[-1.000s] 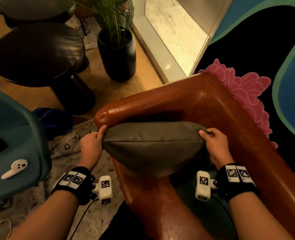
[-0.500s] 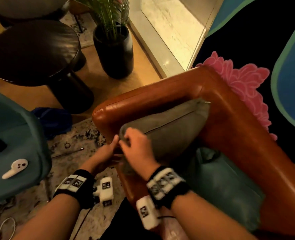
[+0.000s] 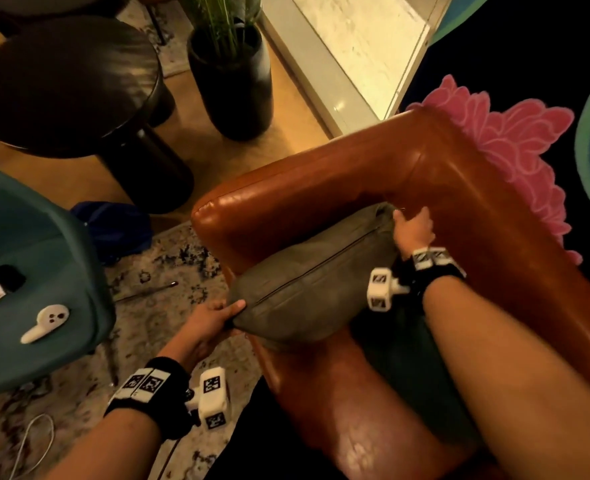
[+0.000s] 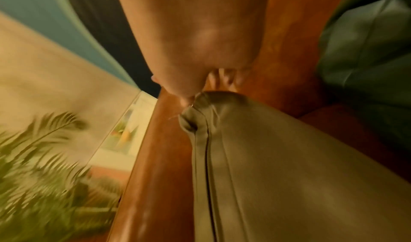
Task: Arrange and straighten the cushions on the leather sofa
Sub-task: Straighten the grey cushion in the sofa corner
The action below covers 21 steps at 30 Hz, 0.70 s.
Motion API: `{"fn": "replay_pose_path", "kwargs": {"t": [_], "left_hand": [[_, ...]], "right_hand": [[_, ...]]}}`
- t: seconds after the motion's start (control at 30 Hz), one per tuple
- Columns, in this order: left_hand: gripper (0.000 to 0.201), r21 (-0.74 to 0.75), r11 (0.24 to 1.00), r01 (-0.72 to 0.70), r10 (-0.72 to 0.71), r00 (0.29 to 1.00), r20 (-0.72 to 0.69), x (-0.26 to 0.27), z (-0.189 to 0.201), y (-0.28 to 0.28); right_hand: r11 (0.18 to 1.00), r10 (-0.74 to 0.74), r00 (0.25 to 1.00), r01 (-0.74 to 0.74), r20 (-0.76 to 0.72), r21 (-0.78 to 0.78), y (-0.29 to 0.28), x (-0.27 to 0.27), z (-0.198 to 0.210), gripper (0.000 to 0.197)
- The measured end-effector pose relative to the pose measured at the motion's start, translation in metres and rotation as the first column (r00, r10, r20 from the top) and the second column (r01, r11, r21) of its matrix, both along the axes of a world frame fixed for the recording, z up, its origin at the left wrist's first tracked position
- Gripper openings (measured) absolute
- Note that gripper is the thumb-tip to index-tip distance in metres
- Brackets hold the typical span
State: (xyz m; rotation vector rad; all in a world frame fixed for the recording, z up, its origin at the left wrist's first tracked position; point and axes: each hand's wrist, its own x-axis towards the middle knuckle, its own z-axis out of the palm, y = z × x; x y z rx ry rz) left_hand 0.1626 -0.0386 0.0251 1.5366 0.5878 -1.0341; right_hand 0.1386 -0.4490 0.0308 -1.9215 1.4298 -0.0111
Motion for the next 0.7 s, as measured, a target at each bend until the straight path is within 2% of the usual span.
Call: {"fn": "replay_pose_path", "kwargs": {"t": [0.03, 0.1, 0.2, 0.3, 0.4, 0.47, 0.53, 0.6, 0.67, 0.7], "left_hand": [[0.037, -0.040, 0.999, 0.001, -0.002, 1.000, -0.011, 0.001, 0.002, 0.000], [0.027, -0.129, 0.992, 0.006, -0.010, 0.999, -0.030, -0.002, 0.010, 0.003], [0.018, -0.121, 0.991, 0.052, -0.052, 0.999, 0.003, -0.004, 0.015, 0.009], [0.023, -0.073, 0.992, 0.107, -0.105, 0.994, 0.036, -0.003, 0.013, 0.000], [0.035, -0.010, 0.955, 0.298, -0.297, 0.954, 0.027, 0.001, 0.010, -0.020], [0.040, -0.034, 0.886, 0.462, -0.463, 0.886, -0.006, 0.011, 0.008, -0.028], [0.042, 0.002, 0.772, 0.636, -0.636, 0.772, 0.020, 0.031, 0.011, -0.037], [0.049, 0.165, 0.610, 0.775, -0.792, 0.605, 0.085, 0.063, 0.014, -0.054], [0.040, 0.266, 0.532, 0.804, -0.847, 0.502, 0.175, 0.092, 0.017, -0.076], [0.037, 0.232, 0.501, 0.834, -0.863, 0.462, 0.203, 0.107, 0.014, -0.095]], "right_hand": [[0.998, 0.048, 0.999, -0.048, 0.026, 0.029, -0.011, 0.006, -0.001, 0.053], [0.993, 0.121, 0.991, -0.120, 0.065, -0.011, -0.021, 0.009, -0.009, 0.042], [0.991, 0.115, 0.982, -0.103, 0.151, -0.089, -0.032, 0.004, -0.011, 0.037], [0.988, 0.095, 0.984, -0.074, 0.151, -0.138, -0.050, 0.001, -0.003, 0.038], [0.987, 0.077, 0.987, -0.056, 0.138, -0.152, -0.065, 0.001, 0.002, 0.037], [0.993, 0.032, 0.989, -0.015, 0.145, -0.118, -0.068, -0.004, 0.006, 0.037], [0.996, -0.088, 0.970, 0.091, 0.225, -0.005, -0.058, -0.017, 0.007, 0.045], [0.954, -0.297, 0.889, 0.260, 0.348, 0.149, -0.031, -0.040, 0.003, 0.062], [0.895, -0.437, 0.794, 0.336, 0.422, 0.294, 0.018, -0.071, -0.015, 0.071], [0.841, -0.524, 0.742, 0.371, 0.418, 0.395, 0.045, -0.089, -0.027, 0.075]]}}
